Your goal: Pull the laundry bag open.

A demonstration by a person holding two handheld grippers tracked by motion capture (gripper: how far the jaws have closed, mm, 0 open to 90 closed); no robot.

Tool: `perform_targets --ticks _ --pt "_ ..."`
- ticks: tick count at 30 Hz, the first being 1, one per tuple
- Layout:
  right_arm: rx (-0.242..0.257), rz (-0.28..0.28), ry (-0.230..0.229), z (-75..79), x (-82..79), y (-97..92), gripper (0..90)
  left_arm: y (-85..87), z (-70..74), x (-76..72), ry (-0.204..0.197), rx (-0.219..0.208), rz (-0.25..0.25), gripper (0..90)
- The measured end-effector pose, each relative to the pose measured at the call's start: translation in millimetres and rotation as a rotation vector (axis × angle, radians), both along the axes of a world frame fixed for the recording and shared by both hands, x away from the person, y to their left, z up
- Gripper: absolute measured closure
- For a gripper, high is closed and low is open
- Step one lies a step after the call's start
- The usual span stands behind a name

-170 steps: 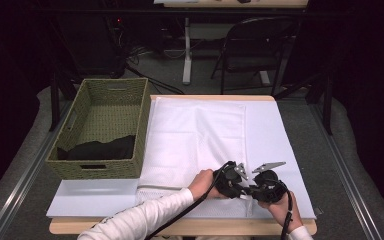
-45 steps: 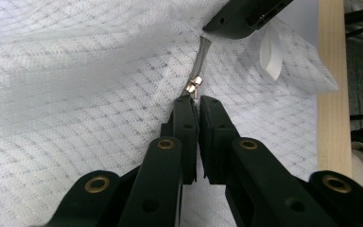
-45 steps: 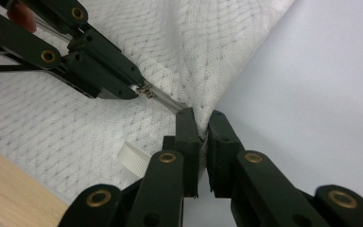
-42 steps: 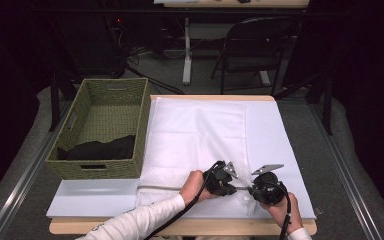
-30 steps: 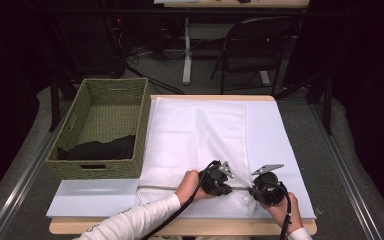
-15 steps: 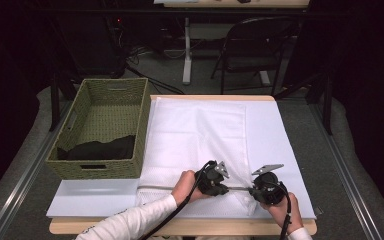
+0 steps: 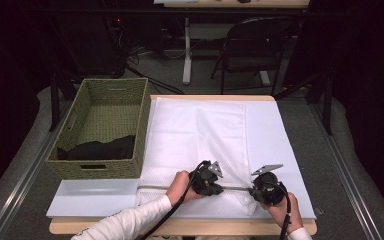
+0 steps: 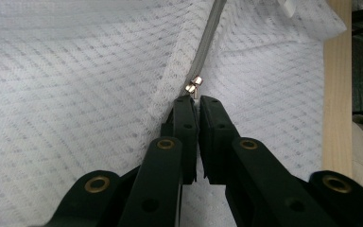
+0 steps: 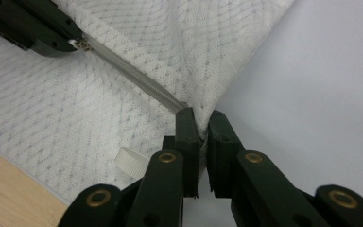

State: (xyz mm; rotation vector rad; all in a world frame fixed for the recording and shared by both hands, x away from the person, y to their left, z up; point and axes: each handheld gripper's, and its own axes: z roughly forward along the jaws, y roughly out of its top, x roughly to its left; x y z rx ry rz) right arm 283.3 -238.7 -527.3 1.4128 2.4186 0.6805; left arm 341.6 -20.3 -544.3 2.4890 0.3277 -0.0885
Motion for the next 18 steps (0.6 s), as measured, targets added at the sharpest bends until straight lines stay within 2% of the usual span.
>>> perform_targets --ticks 4,5,11,12,14,18 --pt "0.0 0.0 0.005 -0.9 0.4 -0.3 85.1 1.9 0.3 -1.4 -0.003 0.005 0.008 86.6" --pt "0.0 0.0 0.005 -0.9 0.4 -0.3 85.1 2.4 -0.5 -1.2 0.006 -0.006 0.004 86.6" --pt "-0.006 -0.001 0.008 -1.0 0.5 -0.1 85.1 6.7 0.3 -2.1 -0.012 0.009 0.013 86.6" --pt "-0.006 -0.001 0.008 -1.3 0.5 -0.1 85.1 7.8 0.4 -2.2 -0.002 0.007 0.016 86.7" --pt "-0.007 -0.003 0.01 -1.4 0.6 -0.2 85.1 9.7 0.8 -2.4 -0.005 0.016 0.02 86.6" --pt "-0.01 -0.003 0.01 -1.8 0.8 -0.5 85.1 13.2 0.2 -2.7 -0.003 0.007 0.022 86.6"
